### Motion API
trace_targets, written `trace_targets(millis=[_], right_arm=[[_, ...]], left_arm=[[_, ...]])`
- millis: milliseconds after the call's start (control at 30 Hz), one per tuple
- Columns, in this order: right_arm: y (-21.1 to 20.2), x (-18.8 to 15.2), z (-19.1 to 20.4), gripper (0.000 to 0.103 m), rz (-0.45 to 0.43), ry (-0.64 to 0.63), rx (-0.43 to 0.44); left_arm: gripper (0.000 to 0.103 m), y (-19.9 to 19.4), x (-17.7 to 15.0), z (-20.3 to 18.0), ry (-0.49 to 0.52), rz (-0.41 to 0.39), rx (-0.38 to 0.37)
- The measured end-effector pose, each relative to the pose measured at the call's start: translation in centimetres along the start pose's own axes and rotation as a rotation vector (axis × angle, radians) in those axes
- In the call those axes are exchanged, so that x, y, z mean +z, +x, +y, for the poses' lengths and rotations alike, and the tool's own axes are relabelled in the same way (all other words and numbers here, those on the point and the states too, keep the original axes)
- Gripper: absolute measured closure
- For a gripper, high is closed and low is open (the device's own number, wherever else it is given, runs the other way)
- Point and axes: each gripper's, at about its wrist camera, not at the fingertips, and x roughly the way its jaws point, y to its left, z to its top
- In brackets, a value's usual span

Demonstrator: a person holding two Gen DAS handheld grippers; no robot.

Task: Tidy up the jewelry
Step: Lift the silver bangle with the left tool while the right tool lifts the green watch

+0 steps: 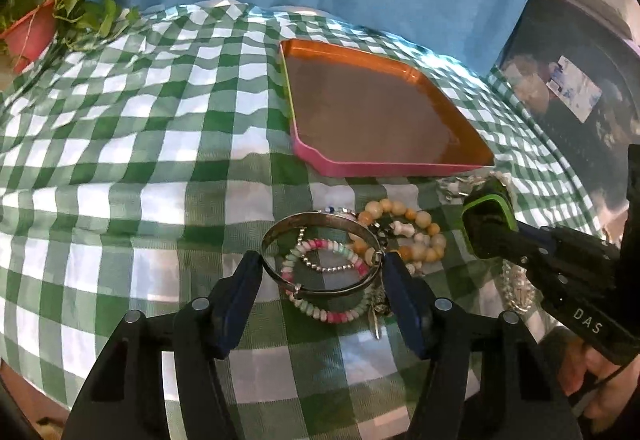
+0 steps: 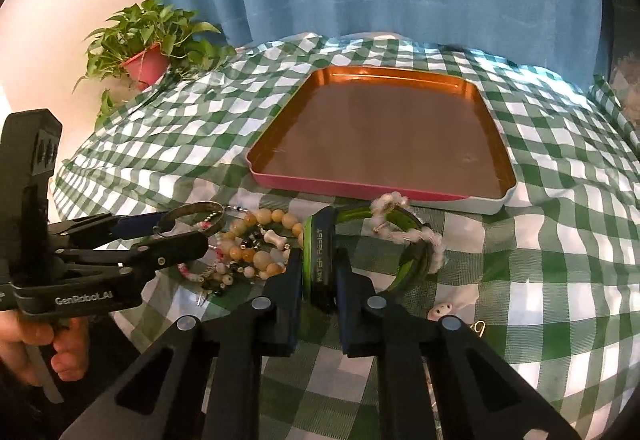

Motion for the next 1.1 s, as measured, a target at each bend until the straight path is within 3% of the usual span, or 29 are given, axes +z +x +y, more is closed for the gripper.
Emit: trace_targets(millis=[233,333,600,767,1100], right_arm=[[-1.5,0.2,0.4,0.090,-0.015,0.022,0.022],[-3.0,0.6,0.7,0.090,-0.050,0.013,-0.040],[-4.8,0.4,0.6,0.090,-0.064,0.017,-0.055],[-4.6,-1.3,0.8,0.090,-0.046,0.016,-0.059],[-1.8,-2.7,1.7,0.090,0.020,-0.028,-0.054]], left_arm=[[0.041,-1.1,0.0,0.2,-0.046,-0.014,-0.008],[0.043,-1.8,0.1,-0.4,-0.026,-0.030,0.020],[0.044,-1.5,-0.9,-0.7,-0.003,-0.013,0.062],[0.040,-0.4,-1.6,-0.1,-0.034,0.029,0.064],[0.030,0.7,-1.5,-0.7,0.030,0.026,0.100]])
